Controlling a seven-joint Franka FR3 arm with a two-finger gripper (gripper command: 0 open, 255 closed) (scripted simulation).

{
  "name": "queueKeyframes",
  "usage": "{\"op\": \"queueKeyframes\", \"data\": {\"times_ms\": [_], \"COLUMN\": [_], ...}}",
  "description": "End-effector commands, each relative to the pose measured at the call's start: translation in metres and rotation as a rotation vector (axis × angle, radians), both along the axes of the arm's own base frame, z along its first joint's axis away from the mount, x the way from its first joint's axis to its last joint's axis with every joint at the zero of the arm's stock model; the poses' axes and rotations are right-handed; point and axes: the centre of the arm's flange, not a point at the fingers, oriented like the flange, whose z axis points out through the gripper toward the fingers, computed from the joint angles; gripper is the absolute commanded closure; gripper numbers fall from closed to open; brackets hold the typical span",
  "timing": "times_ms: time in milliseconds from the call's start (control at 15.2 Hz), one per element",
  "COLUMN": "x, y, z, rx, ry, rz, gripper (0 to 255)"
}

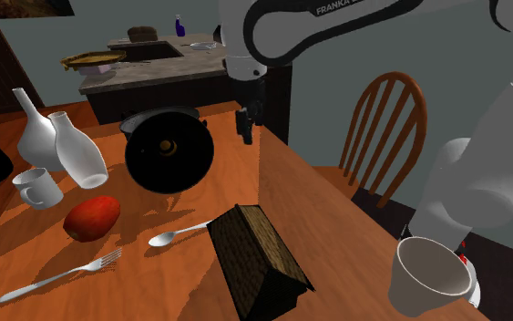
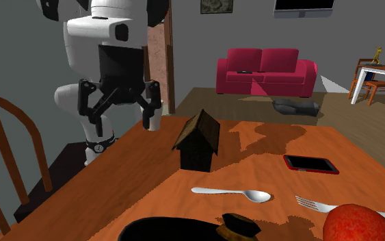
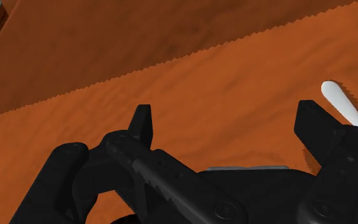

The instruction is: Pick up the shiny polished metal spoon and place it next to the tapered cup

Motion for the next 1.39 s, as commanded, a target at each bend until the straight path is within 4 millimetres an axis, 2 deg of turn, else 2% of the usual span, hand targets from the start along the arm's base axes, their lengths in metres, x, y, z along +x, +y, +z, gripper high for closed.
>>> {"op": "queueKeyframes", "data": {"times_ms": [0,330,660,1254,1320], "x": [0.010,0.029,0.040,0.038,0.037], "y": [0.025,0.085,0.146,0.253,0.259], "z": [-0.012,-0.044,-0.080,-0.149,-0.152], "rx": [-0.013,-0.045,-0.078,-0.137,-0.139], "ry": [0.015,0.052,0.088,0.155,0.158], "rz": [0.051,0.174,0.297,0.519,0.530], "gripper": [0,0,0,0,0]}}
